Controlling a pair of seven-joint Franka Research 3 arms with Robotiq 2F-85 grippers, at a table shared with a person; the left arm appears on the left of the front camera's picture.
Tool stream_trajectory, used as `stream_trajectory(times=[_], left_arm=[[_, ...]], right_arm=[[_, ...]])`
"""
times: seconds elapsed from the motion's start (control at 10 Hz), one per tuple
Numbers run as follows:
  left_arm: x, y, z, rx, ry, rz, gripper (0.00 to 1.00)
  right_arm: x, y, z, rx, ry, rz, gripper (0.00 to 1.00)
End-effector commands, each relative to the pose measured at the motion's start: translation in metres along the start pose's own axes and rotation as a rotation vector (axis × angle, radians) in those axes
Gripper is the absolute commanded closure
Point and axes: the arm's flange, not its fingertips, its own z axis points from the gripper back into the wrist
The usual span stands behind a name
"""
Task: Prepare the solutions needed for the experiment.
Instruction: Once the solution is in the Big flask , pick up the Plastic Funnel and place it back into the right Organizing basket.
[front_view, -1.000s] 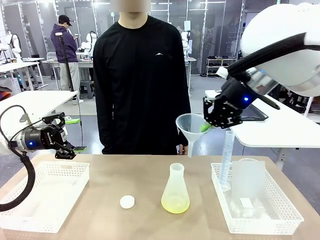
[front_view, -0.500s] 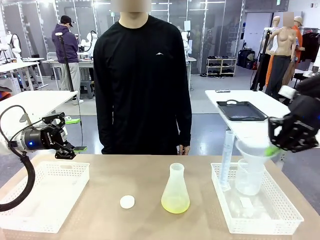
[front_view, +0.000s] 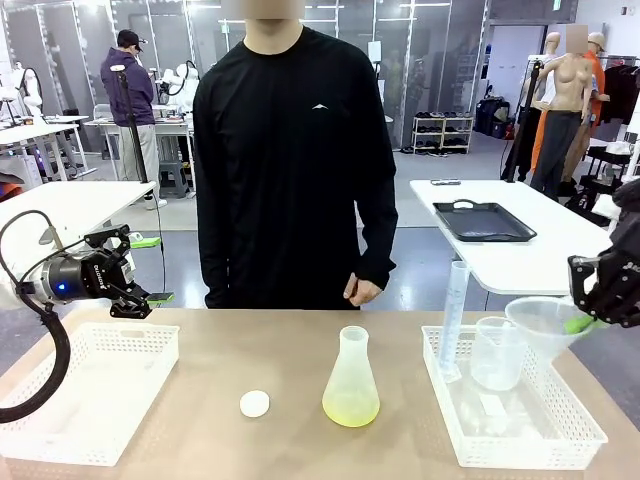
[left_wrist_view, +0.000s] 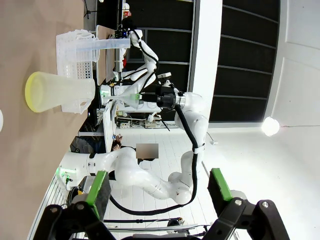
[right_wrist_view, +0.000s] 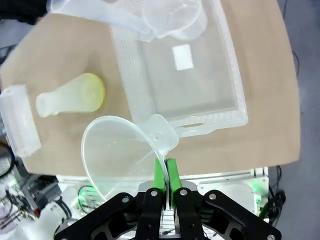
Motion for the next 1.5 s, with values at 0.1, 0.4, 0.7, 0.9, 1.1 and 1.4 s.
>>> stream_trajectory(times=[0.1, 0.4, 0.7, 0.9, 1.1, 1.4], left_arm=[[-0.001, -0.002, 0.000, -0.001, 0.001, -0.010, 0.00], [-0.001, -0.002, 0.000, -0.001, 0.001, -0.010, 0.00], [-0.001, -0.002, 0.000, -0.001, 0.001, -0.010, 0.00], [-0.001, -0.002, 0.000, -0.001, 0.001, -0.010, 0.00], [-0.001, -0.002, 0.000, -0.001, 0.001, -0.010, 0.00], [-0.001, -0.002, 0.000, -0.001, 0.001, -0.010, 0.00]], right_arm=[[0.014, 0.005, -0.051, -0.138, 0.012, -0.167, 1.00], [0.031, 0.009, -0.089, -0.130, -0.006, -0.231, 1.00], [0.044, 0.013, -0.111, -0.169, -0.010, -0.260, 1.00], [0.049, 0.016, -0.121, -0.152, 0.001, -0.264, 0.89], [0.051, 0.019, -0.124, -0.155, -0.024, -0.266, 0.69], [0.055, 0.031, -0.130, -0.160, -0.002, -0.238, 0.37]])
